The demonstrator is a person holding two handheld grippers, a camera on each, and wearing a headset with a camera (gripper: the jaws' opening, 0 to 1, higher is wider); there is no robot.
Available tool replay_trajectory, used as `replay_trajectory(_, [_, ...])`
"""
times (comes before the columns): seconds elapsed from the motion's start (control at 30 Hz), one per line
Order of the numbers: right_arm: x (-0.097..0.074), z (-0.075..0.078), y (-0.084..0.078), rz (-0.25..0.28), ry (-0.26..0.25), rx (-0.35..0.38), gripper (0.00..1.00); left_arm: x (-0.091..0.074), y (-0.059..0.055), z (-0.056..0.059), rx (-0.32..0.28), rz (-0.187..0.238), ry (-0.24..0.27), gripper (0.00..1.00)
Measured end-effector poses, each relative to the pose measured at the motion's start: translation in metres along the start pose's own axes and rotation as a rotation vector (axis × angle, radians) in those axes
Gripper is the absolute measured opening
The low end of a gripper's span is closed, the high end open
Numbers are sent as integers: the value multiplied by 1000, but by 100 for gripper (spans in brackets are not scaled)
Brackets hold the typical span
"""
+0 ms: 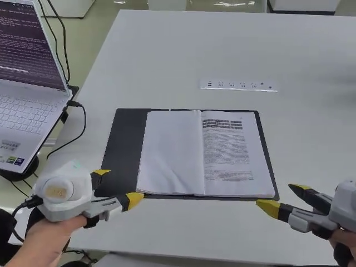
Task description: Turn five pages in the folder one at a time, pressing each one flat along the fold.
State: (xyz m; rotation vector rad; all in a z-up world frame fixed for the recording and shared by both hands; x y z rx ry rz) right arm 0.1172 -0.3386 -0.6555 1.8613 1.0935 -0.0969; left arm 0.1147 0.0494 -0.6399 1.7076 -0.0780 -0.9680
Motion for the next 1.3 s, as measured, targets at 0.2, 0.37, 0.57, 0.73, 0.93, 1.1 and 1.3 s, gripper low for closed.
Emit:
replay_trajectory(0.2, [-4,1,-3,15,-12,12,83,-2,-4,6,-22,-1,-7,68])
replay_trajectory(0.37, [-3,0,-2,3,-16,-9,84,0,-5,9,-27,-4,-10,70])
replay_trajectory(0.57, [0,-2,2,10,-12,-14,85,2,-2,10,-23,-2,-17,71])
replay_trajectory(0.73, [-1,-3,6,13,-14,-30,86,1,1,9,-26,7,-9,73])
replay_trajectory(0.93, [-1,0,7,15,-13,-35,86,1,4,4,-34,18,6,74])
replay_trajectory(1.1, [-1,0,6,11,-17,-35,87,0,4,4,-32,14,5,74])
replay_trajectory(1.3, [-3,-2,5,11,-21,-34,87,-1,2,4,-38,13,10,74])
Point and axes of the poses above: the centre of the closed fingertips' face, and the gripper's own axes: x roughly forward along the fingers, z roughly to its right, y roughly out of its top, the point moved 6 cm from there along -x, roughly backward along the fingers, and after that the axes turned 14 degrees about x, right-handed, at the moved point
